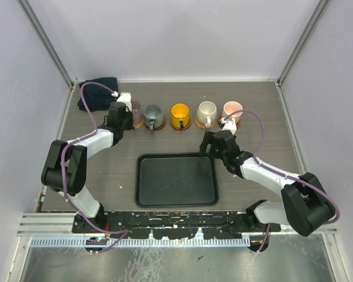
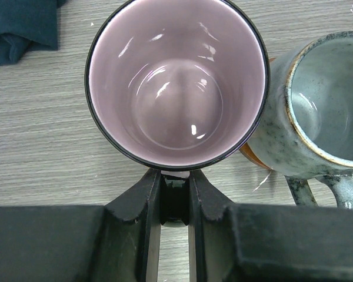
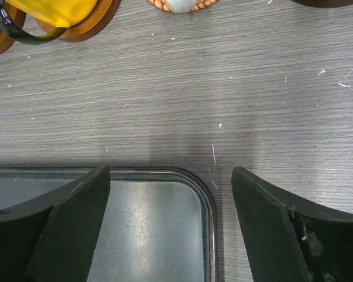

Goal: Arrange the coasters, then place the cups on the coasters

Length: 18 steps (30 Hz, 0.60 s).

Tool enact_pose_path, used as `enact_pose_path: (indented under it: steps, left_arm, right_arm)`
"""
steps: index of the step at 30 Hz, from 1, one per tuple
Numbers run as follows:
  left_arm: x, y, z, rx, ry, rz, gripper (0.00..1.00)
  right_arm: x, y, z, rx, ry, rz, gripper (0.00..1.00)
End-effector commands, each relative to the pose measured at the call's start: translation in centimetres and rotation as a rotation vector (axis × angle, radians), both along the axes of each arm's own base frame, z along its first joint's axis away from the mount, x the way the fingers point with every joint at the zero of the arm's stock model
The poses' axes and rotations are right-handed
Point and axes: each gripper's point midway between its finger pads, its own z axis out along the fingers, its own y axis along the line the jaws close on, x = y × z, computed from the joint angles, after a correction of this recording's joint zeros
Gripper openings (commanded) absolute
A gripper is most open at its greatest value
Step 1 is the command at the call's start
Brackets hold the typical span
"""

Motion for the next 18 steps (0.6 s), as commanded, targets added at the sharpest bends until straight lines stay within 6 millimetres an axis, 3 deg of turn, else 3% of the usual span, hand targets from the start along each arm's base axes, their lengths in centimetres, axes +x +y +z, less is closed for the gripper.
enact_pose_path:
  steps: [1, 18]
  left_arm:
    - [2.7, -0.1, 5.0, -0.024, -0.167, 0.014, 0.07]
    - [3.2, 0.4, 3.8, 0.011, -0.146, 0.027, 0.06]
  right_arm:
    - [1.8, 0.9, 2.9, 0.049, -0.086, -0.004, 0.88]
    - [1.7, 0.8, 2.9, 0.045, -0.084, -0.005, 0.88]
